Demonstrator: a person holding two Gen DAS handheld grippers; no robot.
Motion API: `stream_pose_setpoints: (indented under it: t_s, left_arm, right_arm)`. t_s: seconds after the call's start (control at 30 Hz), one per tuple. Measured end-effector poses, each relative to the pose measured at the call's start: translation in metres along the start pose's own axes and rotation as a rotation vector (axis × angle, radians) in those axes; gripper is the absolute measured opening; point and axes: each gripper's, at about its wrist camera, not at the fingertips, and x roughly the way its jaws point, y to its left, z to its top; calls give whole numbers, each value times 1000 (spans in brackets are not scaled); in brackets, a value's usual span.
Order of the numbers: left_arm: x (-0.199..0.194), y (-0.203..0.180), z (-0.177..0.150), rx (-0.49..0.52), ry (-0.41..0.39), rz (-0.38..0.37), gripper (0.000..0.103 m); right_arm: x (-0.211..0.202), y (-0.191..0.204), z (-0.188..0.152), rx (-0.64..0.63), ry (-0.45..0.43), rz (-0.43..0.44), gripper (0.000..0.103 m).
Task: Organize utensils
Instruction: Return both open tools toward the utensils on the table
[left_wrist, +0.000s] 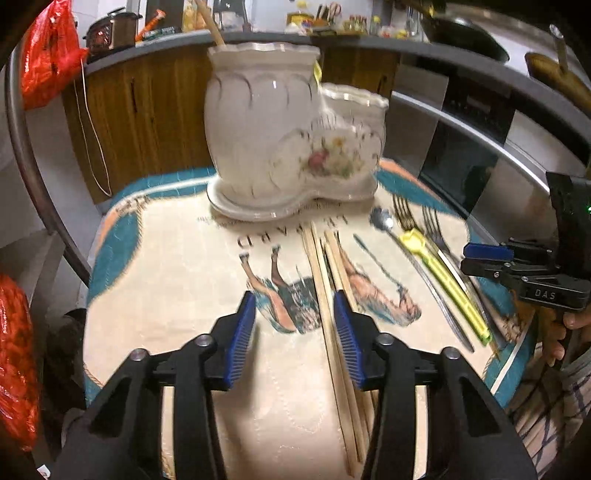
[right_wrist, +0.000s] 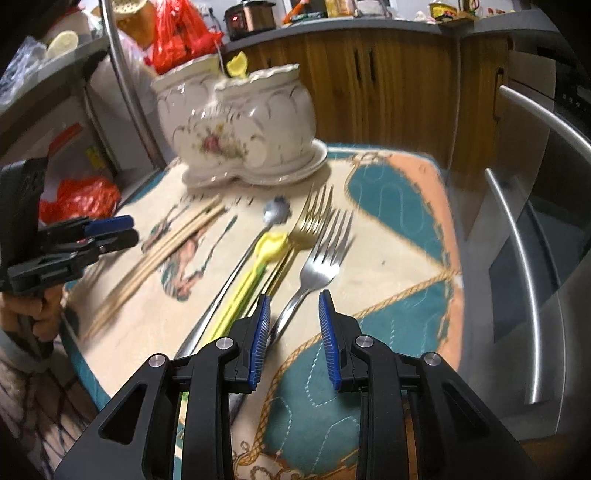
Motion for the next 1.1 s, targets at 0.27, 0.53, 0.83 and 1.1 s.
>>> stream_pose_setpoints:
  t_s: [0.27, 0.53, 0.83, 1.1]
  left_arm:
    - [11, -7, -6, 22, 35, -20, 34]
    - [17, -9, -1, 19, 50, -17, 34]
    - [20, -6, 4, -16, 75, -47, 21]
    - [16, 12, -1, -74, 97, -108, 13]
  right_arm:
    - [3, 8, 1, -42, 7, -36, 29]
    - [5, 11, 1, -82, 7, -64, 27]
    - [6, 11, 9, -137, 79, -77, 20]
    - [6, 11, 17, -234, 174, -122, 20]
